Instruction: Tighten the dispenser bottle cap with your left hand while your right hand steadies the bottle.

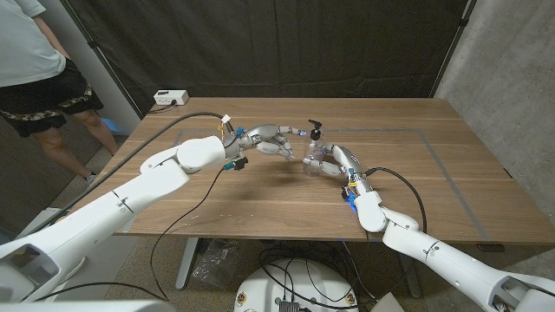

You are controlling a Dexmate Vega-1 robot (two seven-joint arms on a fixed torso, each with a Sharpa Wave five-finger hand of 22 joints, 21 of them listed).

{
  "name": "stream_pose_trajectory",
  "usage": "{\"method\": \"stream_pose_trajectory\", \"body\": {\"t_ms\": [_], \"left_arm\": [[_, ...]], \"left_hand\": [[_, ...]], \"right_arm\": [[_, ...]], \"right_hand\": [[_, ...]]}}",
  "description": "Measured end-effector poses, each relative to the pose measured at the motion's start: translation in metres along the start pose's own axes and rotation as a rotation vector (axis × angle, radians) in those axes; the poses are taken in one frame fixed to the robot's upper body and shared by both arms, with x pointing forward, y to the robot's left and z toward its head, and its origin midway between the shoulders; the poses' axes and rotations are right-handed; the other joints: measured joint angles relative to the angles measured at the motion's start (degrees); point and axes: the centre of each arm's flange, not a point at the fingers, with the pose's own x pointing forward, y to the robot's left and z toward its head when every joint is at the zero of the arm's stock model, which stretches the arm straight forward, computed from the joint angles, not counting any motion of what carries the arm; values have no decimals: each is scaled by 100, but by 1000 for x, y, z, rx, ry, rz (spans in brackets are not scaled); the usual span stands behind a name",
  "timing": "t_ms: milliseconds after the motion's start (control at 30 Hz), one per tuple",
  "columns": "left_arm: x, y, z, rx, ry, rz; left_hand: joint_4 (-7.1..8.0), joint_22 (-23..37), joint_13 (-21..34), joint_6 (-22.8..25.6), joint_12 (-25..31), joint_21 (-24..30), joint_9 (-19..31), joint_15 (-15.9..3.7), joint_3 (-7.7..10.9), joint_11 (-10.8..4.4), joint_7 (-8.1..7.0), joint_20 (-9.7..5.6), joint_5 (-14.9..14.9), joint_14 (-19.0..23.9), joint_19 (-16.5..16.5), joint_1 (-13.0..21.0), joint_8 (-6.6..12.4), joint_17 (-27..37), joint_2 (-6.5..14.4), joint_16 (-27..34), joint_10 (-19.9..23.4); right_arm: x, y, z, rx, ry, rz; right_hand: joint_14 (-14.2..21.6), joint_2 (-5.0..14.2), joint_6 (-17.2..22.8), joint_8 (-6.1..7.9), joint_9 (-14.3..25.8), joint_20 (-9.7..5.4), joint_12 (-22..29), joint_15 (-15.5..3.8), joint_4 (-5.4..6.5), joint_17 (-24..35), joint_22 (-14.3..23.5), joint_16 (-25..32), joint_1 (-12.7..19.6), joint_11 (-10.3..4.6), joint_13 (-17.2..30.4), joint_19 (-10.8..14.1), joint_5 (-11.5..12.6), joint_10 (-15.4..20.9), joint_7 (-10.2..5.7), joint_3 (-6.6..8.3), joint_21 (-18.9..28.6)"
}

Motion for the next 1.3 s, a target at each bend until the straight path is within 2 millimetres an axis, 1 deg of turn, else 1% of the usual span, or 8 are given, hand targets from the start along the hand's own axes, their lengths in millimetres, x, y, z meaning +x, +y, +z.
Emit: {"method": "stream_pose_trajectory", "body": {"t_ms": [67, 300, 767, 867, 967, 1000, 1200, 1300], "left_arm": [[3, 0, 1, 0, -2, -10], [8, 0, 1, -6, -1, -35], [11, -1, 1, -22, -5, -40], [14, -1, -1, -30, -4, -38], [18, 0, -3, -37, -2, -37], [19, 1, -3, -39, -1, -39], [29, 3, -8, -52, 0, -46], [33, 3, -9, -56, 0, -50]], "left_hand": [[23, 0, 0, 0, 19, 0, 0, 0, 23, 10, 0, 0, 2, 0, 0, 0, 0, 4, 0, 0, -10], [23, 26, 0, -31, 23, 42, 0, 0, 22, 6, 31, 20, 42, 0, -20, 0, 0, 51, 0, 0, -53], [73, 26, 0, -31, 110, 107, -1, 0, 68, 57, 30, 20, 97, -1, -20, 31, 0, 106, 31, 0, -105], [73, 53, 0, -31, 112, 131, -1, 22, 68, 58, 30, 20, 104, 21, -20, 31, 0, 107, 31, 0, -106], [73, 53, 0, -31, 115, 152, -1, 31, 68, 58, 30, 20, 105, 30, -20, 37, 0, 129, 25, 0, -106], [73, 53, 0, -31, 117, 152, -1, 31, 68, 58, 30, 20, 105, 30, -20, 92, 0, 133, 32, 0, -106], [90, 53, 0, -31, 120, 196, 27, 31, 84, 58, 30, 22, 109, 30, -22, 97, 0, 159, 37, 0, -106], [91, 53, 0, -31, 121, 205, 27, 18, 84, 58, 30, 51, 148, 43, -51, 97, 0, 171, 37, 0, -106]], "right_arm": [[0, 0, 0, 1, 0, 1], [-2, -1, 0, 0, -2, 5], [-4, -3, -1, -5, -2, 11], [-4, -3, -1, -6, -1, 13], [-5, -4, -2, -7, 1, 13], [-5, -4, -2, -8, 3, 13], [-6, -5, -3, -8, 7, 12], [-6, -5, -4, -9, 10, 12]], "right_hand": [[0, 0, 12, -11, 0, 0, -19, 0, 0, 0, 0, 0, 0, 0, 0, 0, 0, 0, 10, 0, 0], [0, -1, 32, -16, -7, 0, -22, 0, 0, 0, 0, 0, 1, 0, 1, 0, -40, 0, 8, 0, 0], [0, -2, 40, -38, -30, 0, -42, 0, 0, 0, 0, 0, 2, 0, 3, 0, -43, 1, 3, 0, 0], [0, -2, 42, -47, -30, 0, -44, 0, 0, 0, 0, 0, 2, 28, 3, 0, -43, 33, 3, 0, 0], [0, -2, 85, -48, -30, 0, -62, 0, 0, 0, 0, 0, 2, 10, 3, 0, -44, 52, -2, 0, 0], [0, -2, 85, -49, -30, 0, -63, 0, 0, 0, 0, 0, 2, 10, 3, 0, -44, 52, -2, 0, 0], [0, -2, 91, -65, -29, 0, -65, 0, 0, 0, 0, 0, 3, 10, 1, 0, -44, 52, -8, 0, 0], [0, -22, 91, -65, -29, 0, -65, 0, 0, 0, 0, 0, 22, 10, 0, 0, -45, 52, -8, 0, 0]]}}
